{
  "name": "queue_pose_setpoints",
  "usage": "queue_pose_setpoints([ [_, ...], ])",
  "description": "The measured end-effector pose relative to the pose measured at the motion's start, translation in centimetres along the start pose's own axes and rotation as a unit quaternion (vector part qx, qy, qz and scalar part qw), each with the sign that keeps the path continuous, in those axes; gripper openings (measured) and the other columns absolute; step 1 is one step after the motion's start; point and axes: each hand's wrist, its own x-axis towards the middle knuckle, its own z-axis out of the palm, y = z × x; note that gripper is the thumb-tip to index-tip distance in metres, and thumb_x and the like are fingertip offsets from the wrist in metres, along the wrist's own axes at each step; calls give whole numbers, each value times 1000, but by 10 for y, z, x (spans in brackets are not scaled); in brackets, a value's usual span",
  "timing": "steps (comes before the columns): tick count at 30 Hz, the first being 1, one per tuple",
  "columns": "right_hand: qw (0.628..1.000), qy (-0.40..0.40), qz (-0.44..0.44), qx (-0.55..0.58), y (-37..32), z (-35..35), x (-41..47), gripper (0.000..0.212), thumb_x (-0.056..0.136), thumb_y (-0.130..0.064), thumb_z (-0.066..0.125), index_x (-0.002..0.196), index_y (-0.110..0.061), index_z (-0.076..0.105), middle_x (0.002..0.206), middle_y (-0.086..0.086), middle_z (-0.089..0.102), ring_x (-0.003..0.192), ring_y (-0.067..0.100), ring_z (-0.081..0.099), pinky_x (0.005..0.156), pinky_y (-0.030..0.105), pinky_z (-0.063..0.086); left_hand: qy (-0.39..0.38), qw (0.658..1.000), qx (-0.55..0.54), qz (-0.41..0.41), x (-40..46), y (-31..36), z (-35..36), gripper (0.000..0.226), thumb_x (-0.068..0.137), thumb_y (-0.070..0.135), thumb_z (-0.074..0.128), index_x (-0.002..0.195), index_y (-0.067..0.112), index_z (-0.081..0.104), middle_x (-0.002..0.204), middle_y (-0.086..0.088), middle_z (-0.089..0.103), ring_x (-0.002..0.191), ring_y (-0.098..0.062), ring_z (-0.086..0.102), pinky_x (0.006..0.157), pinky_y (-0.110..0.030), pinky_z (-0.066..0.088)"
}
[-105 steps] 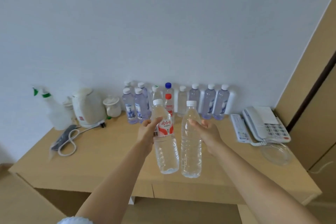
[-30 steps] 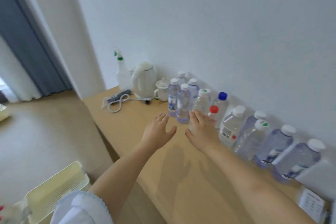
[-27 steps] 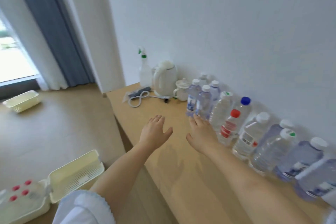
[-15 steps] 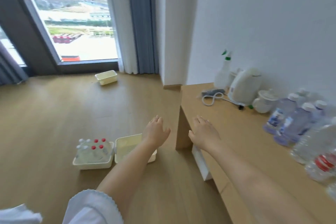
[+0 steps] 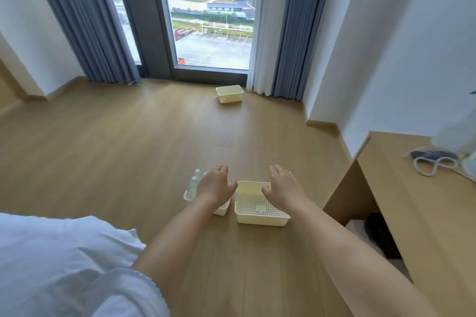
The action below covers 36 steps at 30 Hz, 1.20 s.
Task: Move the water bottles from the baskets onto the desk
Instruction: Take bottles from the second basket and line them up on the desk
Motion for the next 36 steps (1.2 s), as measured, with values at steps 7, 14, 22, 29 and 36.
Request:
queue_pose_setpoints([
  [7, 999, -32, -33, -22, -47, 12, 49, 51, 97, -25, 39, 143, -4, 29, 149, 12, 32, 139, 26, 27, 115, 33, 17, 3, 998, -36, -51, 28, -60, -11, 45, 96, 32, 42, 136, 13, 42, 143, -2, 44, 130, -18, 41, 99, -29, 37],
  [14, 998, -46, -45, -18, -58, 17, 128, 48, 95, -26, 42, 138, -4, 35, 144, 12, 39, 132, 27, 36, 110, 33, 25, 3, 997, -32, -67, 93, -88, -17, 50, 97, 31, 39, 142, 9, 35, 154, -5, 29, 143, -18, 24, 107, -33, 30],
  [22, 996, -76, -47, -9, -60, 23, 249, 43, 95, -25, 42, 132, -5, 41, 138, 12, 44, 126, 28, 41, 105, 33, 30, -21, 999, 29, -36, 200, -100, -21, 54, 98, 30, 38, 147, 8, 26, 157, -7, 21, 146, -18, 15, 116, -30, 16],
  [29, 994, -109, -30, -10, -56, 49, 322, 40, 95, -26, 41, 130, -6, 43, 134, 12, 47, 120, 29, 45, 98, 33, 35, -45, 998, 39, -27, 266, -122, -11, 54, 99, 29, 36, 147, 8, 25, 157, -6, 19, 146, -16, 13, 117, -29, 10],
  [36, 992, -127, -4, 25, -44, 132, 379, 48, 97, -28, 40, 140, -6, 35, 143, 9, 42, 130, 26, 40, 106, 33, 32, -77, 992, -49, -92, 322, -182, 46, 56, 97, 31, 40, 148, 14, 26, 157, 1, 23, 143, -14, 23, 110, -28, 26],
])
